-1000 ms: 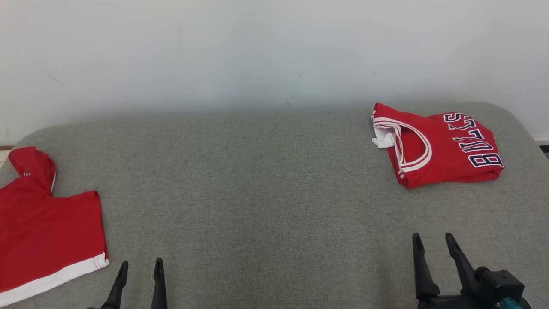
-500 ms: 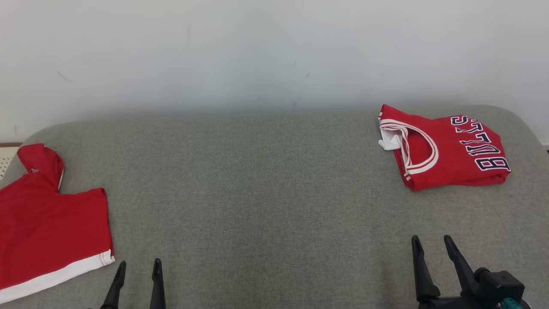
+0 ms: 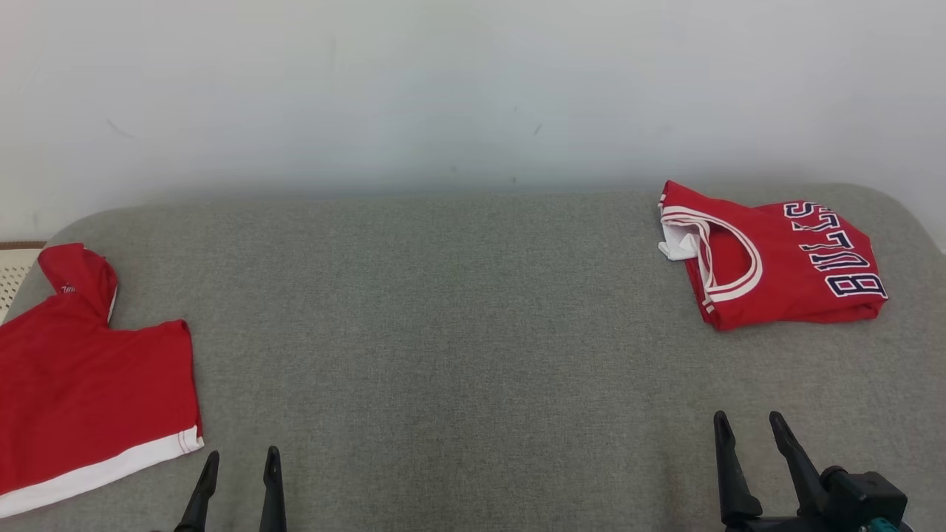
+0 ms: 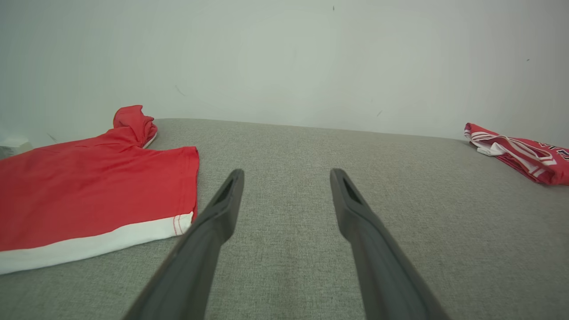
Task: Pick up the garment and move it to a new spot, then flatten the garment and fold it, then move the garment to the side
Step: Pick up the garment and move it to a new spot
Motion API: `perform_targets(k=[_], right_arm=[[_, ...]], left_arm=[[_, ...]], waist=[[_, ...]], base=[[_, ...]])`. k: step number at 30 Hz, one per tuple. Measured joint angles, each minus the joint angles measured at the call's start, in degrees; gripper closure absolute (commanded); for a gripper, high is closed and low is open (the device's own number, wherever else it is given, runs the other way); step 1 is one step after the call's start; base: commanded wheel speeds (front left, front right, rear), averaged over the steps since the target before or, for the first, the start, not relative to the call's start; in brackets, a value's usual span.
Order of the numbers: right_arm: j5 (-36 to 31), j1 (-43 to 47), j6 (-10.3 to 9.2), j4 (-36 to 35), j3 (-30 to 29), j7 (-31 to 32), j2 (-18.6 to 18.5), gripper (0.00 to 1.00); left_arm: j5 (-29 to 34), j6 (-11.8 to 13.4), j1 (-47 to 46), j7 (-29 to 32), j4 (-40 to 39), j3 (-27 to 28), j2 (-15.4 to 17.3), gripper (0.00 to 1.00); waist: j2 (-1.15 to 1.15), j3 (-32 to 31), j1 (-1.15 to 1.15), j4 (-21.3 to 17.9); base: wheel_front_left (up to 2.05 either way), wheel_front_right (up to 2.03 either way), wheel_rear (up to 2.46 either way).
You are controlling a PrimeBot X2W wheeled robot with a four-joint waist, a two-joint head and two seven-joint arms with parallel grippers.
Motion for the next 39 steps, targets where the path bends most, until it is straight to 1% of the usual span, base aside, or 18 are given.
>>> perform_targets(k=[8,13,19,22,30,39], right_arm=[[0.24,0.34,0.0,0.6,0.37,-0.04,0.18,0.0],[0.69,0.62,0.0,1.52,0.22,-0.24,0.26,0.0],[1.11,0.99,0.0,2.47,0.55,-0.58,0.42,0.0],[1.18,1.04,0.0,3.1,0.74,-0.79,0.55,0.0],[1.77,1.05,0.0,3.93,1.23,-1.49,0.88,0.0],[2.26,0.62,0.0,4.92,1.96,-2.04,1.19,0.0]], left_arm=[[-0.59,0.23,-0.02,-0.01,0.59,-0.29,-0.02,0.0],[-0.7,0.71,0.1,0.33,0.55,-0.62,0.0,0.0],[-1.0,0.92,0.41,0.87,0.33,0.19,1.13,0.0],[-1.14,1.43,1.01,1.1,0.05,0.69,1.49,0.0],[-1.77,2.02,1.27,1.26,-0.76,1.21,1.83,0.0],[-2.36,2.78,1.94,1.33,-1.51,2.34,2.85,0.0]], waist=[[0.0,-0.35,0.0,2.84],[0.0,-0.7,0.0,6.5],[0.0,-1.16,0.0,11.0],[0.0,-1.43,0.0,13.3],[0.0,-2.09,0.0,19.15],[0.0,-2.49,0.0,24.58]], base=[[0.0,0.0,0.0],[0.0,0.0,0.0],[0.0,0.0,0.0],[0.0,0.0,0.0],[0.0,0.0,0.0],[0.0,0.0,0.0]])
